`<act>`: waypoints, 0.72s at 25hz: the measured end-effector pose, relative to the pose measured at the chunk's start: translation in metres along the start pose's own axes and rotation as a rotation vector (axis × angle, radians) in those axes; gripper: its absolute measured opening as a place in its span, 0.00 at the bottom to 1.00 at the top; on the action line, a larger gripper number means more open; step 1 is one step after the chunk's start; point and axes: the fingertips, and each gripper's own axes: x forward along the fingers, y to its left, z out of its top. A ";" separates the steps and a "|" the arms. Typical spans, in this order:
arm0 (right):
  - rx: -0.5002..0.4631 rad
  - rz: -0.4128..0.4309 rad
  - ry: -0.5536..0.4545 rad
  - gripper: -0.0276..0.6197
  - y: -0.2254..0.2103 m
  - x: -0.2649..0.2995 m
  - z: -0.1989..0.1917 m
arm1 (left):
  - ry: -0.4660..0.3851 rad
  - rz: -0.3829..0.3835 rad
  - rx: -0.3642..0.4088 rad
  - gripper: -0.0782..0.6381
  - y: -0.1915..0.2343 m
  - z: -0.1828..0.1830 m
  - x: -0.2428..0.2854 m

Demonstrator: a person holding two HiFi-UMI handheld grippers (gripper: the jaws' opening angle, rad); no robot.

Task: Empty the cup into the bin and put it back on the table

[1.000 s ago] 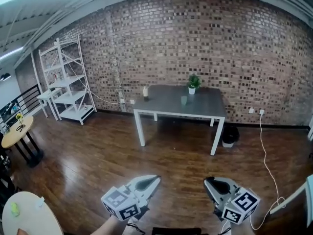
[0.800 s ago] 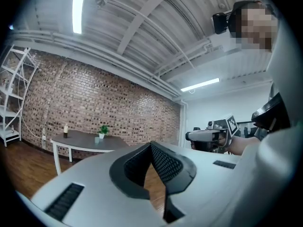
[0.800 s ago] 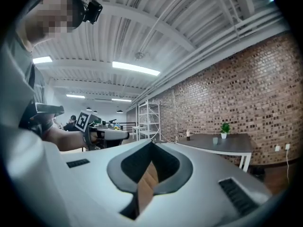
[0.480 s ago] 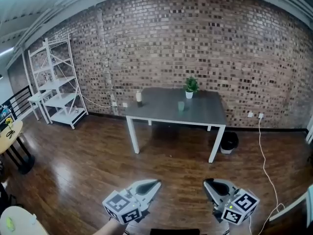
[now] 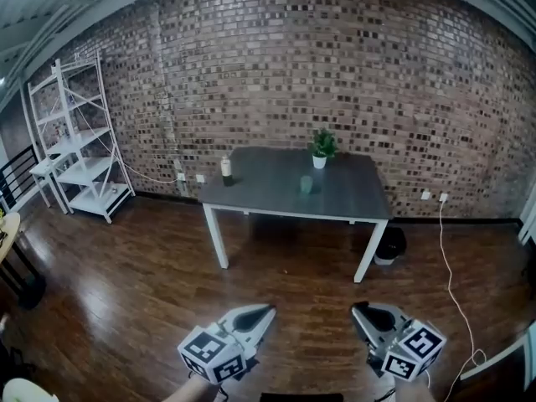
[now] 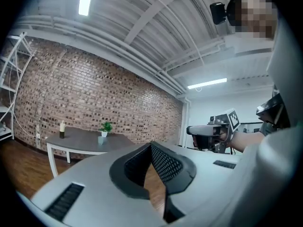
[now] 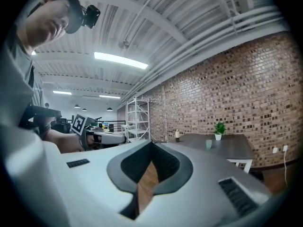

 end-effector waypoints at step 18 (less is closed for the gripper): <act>-0.006 0.098 -0.045 0.04 -0.182 0.124 0.028 | 0.000 0.074 0.009 0.11 0.110 0.000 0.184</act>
